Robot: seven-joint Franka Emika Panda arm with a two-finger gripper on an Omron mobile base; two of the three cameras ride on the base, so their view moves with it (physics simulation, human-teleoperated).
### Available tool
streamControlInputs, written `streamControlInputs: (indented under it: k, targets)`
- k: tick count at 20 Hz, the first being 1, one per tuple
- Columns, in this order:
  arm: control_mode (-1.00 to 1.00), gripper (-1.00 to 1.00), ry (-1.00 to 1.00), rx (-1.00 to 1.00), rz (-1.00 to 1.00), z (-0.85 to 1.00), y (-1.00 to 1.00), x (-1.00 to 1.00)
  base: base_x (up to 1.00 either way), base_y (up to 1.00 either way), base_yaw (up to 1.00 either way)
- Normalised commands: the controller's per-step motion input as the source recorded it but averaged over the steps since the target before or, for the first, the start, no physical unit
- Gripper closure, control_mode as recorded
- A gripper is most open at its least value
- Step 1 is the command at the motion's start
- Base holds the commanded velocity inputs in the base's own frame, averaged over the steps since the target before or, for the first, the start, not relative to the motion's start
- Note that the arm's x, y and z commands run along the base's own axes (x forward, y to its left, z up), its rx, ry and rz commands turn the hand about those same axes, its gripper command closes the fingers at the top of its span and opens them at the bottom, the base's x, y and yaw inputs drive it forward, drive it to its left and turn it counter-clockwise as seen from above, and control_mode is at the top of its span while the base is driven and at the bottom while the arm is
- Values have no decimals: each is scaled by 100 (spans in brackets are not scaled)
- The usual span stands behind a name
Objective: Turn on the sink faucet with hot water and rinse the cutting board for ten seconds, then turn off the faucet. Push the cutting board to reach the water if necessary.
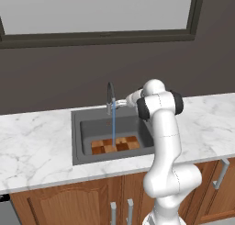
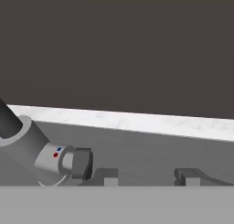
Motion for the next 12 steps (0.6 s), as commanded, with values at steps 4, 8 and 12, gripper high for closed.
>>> streamControlInputs:
  k: [4,8,12]
  targets:
    - [-100,-100,0,0,4,-9,100,17,0,0,0]
    - [-100,-100,0,0,3,-7,100,19,0,0,0]
    - [-100,-100,0,0,2,-9,100,12,0,0,0]
